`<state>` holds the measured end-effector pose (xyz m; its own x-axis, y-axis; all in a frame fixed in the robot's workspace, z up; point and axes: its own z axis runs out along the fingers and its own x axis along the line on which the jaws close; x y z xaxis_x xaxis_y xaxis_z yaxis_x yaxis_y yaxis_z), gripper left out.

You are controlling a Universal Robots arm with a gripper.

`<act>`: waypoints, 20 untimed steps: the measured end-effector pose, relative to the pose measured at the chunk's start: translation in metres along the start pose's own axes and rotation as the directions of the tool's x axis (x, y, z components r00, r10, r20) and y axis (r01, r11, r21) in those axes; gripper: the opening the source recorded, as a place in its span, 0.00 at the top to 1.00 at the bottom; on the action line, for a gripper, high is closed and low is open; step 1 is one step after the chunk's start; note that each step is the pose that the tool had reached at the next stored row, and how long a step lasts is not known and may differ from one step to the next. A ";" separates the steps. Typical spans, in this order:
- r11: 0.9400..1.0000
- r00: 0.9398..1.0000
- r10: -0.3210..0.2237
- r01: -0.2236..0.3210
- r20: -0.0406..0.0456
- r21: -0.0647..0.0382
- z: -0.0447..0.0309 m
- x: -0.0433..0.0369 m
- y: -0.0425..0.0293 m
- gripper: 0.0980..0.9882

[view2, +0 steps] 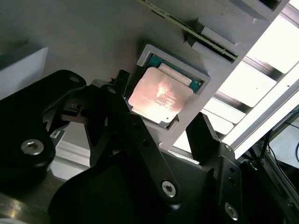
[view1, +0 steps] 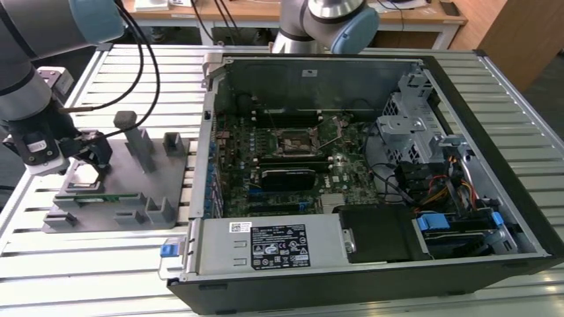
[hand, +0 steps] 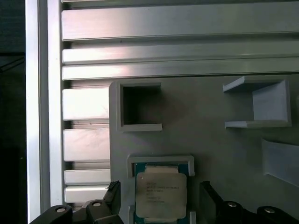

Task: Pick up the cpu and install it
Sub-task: 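Pick up the cpu and move it towards the insertion slot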

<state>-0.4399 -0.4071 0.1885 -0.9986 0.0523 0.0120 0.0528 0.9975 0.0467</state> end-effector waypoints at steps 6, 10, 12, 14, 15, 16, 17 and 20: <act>1.000 1.000 0.000 0.000 0.000 0.002 0.0040 0.0000 -0.0007 0.25; 1.000 1.000 0.000 0.000 0.000 0.006 0.0047 -0.0002 -0.0023 0.34; 1.000 1.000 0.000 0.000 0.000 0.007 0.0048 -0.0002 -0.0034 0.34; 1.000 1.000 0.000 0.000 0.001 0.008 0.0050 -0.0006 -0.0035 0.34; 1.000 1.000 0.000 0.000 0.000 0.008 0.0049 -0.0013 -0.0036 0.34; 1.000 1.000 0.000 0.000 0.000 0.008 0.0050 -0.0020 -0.0035 0.34; 1.000 1.000 0.000 0.000 0.001 0.008 0.0050 -0.0025 -0.0035 0.36; 1.000 1.000 0.000 0.000 0.000 0.008 0.0047 -0.0028 -0.0034 0.44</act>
<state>-0.4373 -0.4105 0.1836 -0.9986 0.0524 0.0117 0.0528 0.9979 0.0383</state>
